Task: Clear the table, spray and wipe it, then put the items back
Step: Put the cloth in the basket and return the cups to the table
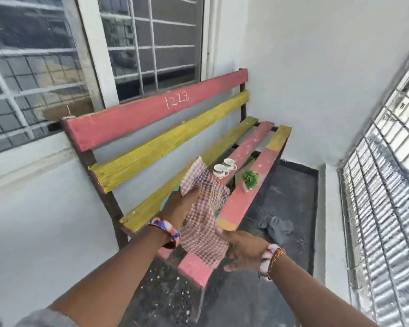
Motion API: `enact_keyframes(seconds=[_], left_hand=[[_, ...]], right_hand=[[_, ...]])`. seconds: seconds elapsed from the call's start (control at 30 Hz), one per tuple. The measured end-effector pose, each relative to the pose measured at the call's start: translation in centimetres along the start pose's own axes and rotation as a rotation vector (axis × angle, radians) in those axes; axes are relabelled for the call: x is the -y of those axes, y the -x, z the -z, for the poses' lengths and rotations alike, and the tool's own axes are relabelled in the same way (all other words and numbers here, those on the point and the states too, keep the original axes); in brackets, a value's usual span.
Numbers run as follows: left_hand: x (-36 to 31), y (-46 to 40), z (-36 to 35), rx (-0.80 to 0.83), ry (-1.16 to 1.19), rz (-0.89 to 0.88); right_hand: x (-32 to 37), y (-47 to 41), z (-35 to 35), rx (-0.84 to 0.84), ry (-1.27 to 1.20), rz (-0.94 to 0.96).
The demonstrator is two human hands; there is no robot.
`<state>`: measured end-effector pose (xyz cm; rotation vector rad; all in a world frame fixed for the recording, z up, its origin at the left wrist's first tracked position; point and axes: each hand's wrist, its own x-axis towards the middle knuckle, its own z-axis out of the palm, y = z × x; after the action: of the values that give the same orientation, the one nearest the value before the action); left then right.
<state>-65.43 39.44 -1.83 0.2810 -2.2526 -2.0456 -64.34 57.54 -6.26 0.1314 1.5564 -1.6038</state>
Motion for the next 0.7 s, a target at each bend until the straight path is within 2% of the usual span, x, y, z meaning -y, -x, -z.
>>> enact_keyframes(seconds=[0.1,0.17,0.27,0.33,0.4,0.5,0.6,0.7], left_hand=[[-0.2,-4.0,-2.1,-0.115,-0.176,0.133],[0.0,-6.0,-2.5,-0.105,-0.213,0.226],[0.8,-7.3,-2.1,0.043,-0.011,0.451],[1.6,-7.6,-1.6,0.105,0.148,0.498],[2.0,-8.2,-1.3,0.065,0.287,0.43],[1.5,-9.6,-0.4,-0.138,0.364,0.282],[0.7,-11.2,1.2,-0.244,0.142,0.159],[0.0,-12.5,2.8,-0.224,-0.086,-0.026]], right_hand=[[2.0,-2.0,3.3,-0.002,0.01,0.107],[3.7,-3.3,4.6,-0.055,-0.067,0.184],[6.1,-5.4,5.8,-0.12,-0.235,0.232],[7.5,-6.6,6.0,-0.164,-0.307,0.247],[8.9,-7.5,6.0,-0.181,-0.256,0.274],[10.6,-8.2,6.1,-0.075,-0.218,0.265],[12.1,-9.0,6.2,0.016,-0.14,0.282],[13.9,-10.1,6.1,-0.037,-0.103,0.398]])
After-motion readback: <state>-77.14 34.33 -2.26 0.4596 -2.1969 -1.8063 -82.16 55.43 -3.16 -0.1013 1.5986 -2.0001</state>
